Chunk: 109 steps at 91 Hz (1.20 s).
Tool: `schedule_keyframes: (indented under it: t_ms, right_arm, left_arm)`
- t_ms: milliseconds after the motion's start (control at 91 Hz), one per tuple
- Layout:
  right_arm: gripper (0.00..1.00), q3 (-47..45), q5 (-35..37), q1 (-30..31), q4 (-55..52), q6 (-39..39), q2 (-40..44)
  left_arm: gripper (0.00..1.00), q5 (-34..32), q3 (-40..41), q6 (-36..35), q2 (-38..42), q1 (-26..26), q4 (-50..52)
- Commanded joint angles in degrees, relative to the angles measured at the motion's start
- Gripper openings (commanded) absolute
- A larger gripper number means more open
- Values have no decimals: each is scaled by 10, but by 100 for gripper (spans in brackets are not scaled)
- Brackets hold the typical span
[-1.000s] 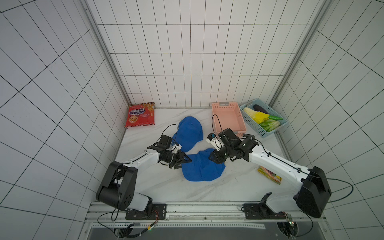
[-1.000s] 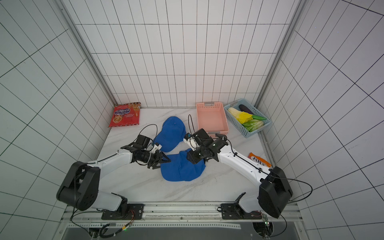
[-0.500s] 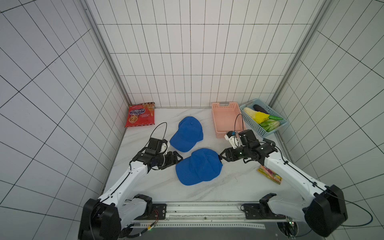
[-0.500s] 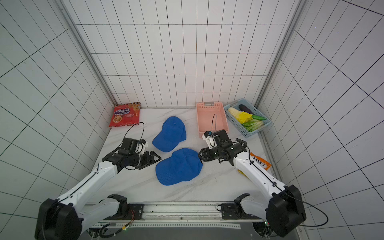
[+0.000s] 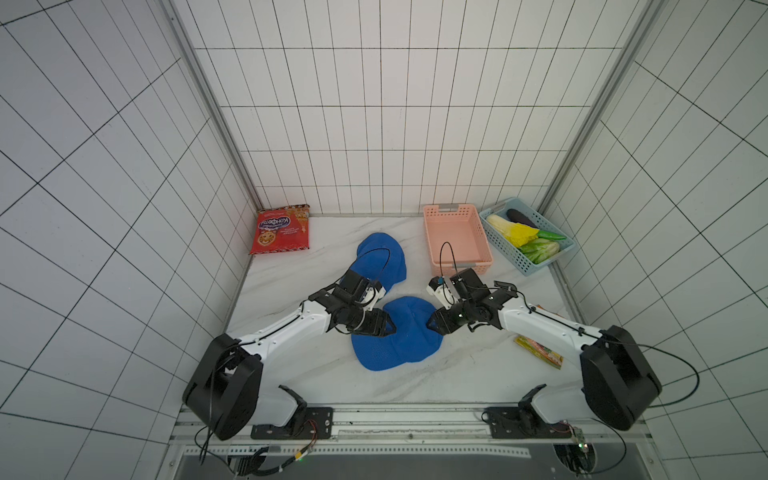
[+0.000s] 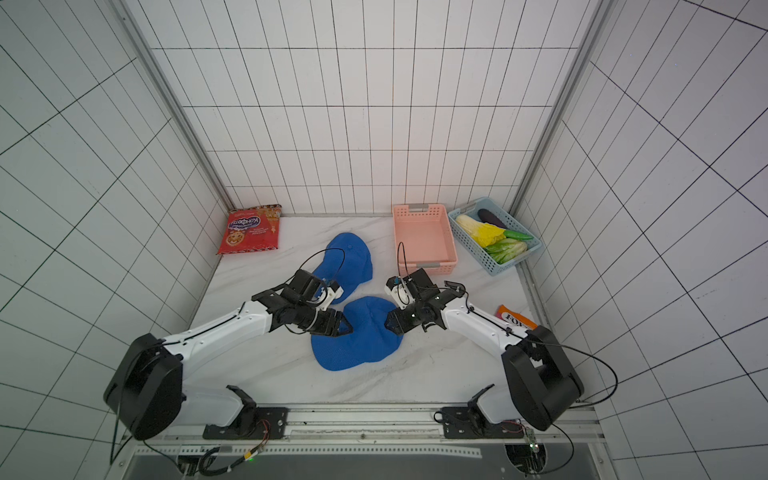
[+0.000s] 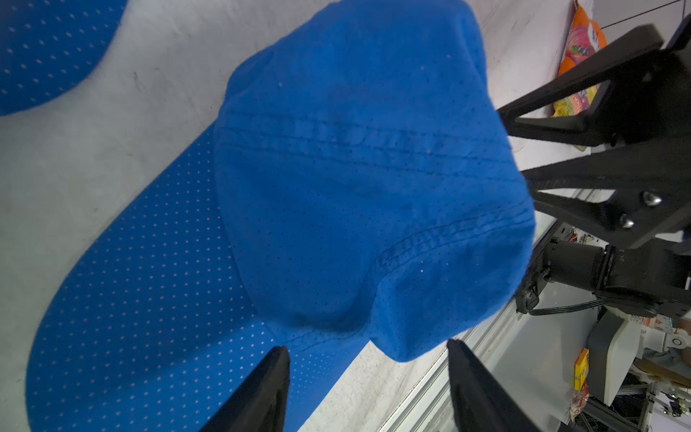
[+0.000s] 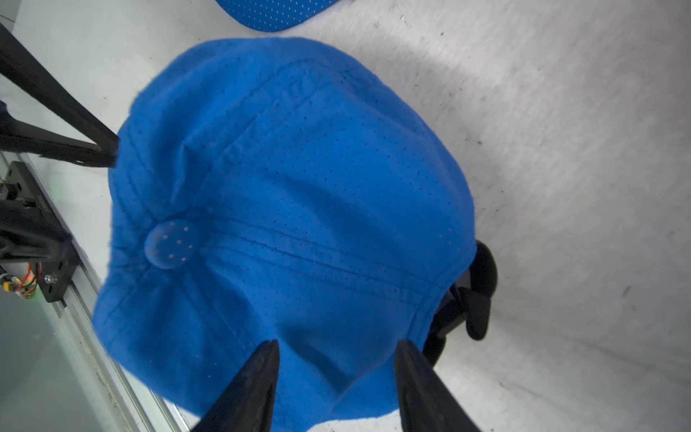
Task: Turn the baseball cap inside out
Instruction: Adjust the baseball cap at the center of the board.
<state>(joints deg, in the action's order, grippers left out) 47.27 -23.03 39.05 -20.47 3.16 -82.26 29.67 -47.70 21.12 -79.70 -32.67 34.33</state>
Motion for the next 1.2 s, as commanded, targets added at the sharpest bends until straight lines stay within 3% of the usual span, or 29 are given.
schedule_keyframes:
  t_ms: [0,55,231,308,605,780,835,956,1099,1187]
  right_arm:
    - [50,19,16,6,37,-26,-18]
    - [44,22,10,7,43,-26,-26]
    - [9,16,7,7,51,-18,-22]
    - [0,7,7,0,53,-11,-10]
    - [0,-60,-71,-82,89,33,46]
    - [0,-76,-78,-104,92,40,49]
    - [6,-77,-75,-111,92,44,55]
    - [34,-68,-55,-127,73,70,92]
    - [67,-69,29,-138,55,114,199]
    - [79,-74,79,-158,48,134,257]
  left_arm:
    - [68,1,-15,-4,-10,-3,-5]
    - [68,3,-14,-1,-18,-4,-5]
    - [68,-2,-6,8,-16,-4,-11]
    - [69,-4,0,12,-12,-3,-15]
    - [70,56,43,36,-9,36,-67]
    - [70,88,54,39,-15,57,-83]
    - [70,88,54,38,-10,58,-83]
    - [71,64,50,36,30,57,-82]
    - [81,-47,49,29,133,68,-82]
    - [86,-99,61,26,190,119,-107]
